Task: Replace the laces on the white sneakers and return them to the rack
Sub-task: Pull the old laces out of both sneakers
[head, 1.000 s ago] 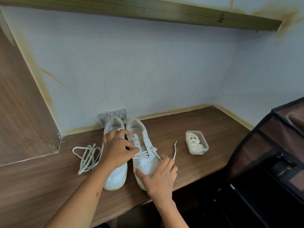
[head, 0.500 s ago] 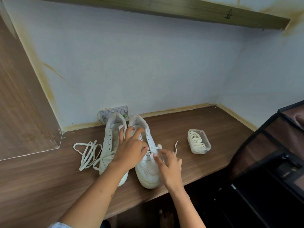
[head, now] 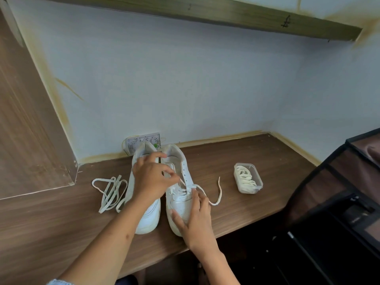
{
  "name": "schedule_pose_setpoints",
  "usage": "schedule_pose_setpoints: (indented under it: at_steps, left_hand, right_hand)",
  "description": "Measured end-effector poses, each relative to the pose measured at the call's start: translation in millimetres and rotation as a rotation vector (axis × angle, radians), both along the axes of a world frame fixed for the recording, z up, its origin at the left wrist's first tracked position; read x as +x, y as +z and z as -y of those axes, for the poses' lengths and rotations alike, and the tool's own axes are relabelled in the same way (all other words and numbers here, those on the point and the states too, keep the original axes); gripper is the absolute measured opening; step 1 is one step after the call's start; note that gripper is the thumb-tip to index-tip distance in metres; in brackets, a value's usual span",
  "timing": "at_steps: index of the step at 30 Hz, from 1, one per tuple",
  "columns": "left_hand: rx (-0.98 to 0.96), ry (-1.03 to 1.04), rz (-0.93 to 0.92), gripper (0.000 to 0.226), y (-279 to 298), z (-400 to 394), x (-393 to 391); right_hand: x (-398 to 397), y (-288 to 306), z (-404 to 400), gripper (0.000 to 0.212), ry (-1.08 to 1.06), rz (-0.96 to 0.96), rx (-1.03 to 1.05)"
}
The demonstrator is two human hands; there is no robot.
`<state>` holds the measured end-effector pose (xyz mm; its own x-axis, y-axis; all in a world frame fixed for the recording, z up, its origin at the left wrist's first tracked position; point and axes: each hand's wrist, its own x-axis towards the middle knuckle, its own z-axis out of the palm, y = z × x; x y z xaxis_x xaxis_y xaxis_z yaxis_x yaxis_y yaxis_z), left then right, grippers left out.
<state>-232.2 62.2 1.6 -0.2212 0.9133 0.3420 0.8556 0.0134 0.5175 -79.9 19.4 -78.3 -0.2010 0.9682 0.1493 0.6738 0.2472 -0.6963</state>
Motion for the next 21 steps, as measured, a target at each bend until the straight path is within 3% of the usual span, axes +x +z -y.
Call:
schedule_pose_setpoints:
  at_steps: [3, 7, 10, 13, 16, 21]
  left_hand:
    - [-0.081, 0.147, 0.013, 0.011, 12, 5, -20]
    - [-0.313, 0.269, -0.271, 0.026, 9, 13, -34]
    - [-0.113, 0.224, -0.313, 0.015, 4, 11, -25]
    - [0.117, 0.016, -0.335, 0.003, -1, 2, -11]
    - [0.109, -0.112, -0.486, 0.003, -13, -1, 3]
    - [0.029, -0.136, -0.628, 0.015, -20, -3, 17]
  right_hand:
    - [1, 1, 0, 0.11, 0.003, -0.046, -0.024]
    - [1, 2, 0, 0.097, 0.005, -0.059, 0.0]
    - [0, 3, 1, 0.095, 0.004, -0.075, -0.004]
    - [0, 2, -1, 0.096, 0.006, -0.07, -0.01]
    - [0, 0, -2, 0.092, 0.016, -0.076, 0.0]
    - [0, -1, -1, 0.095, 0.015, -0.089, 0.006]
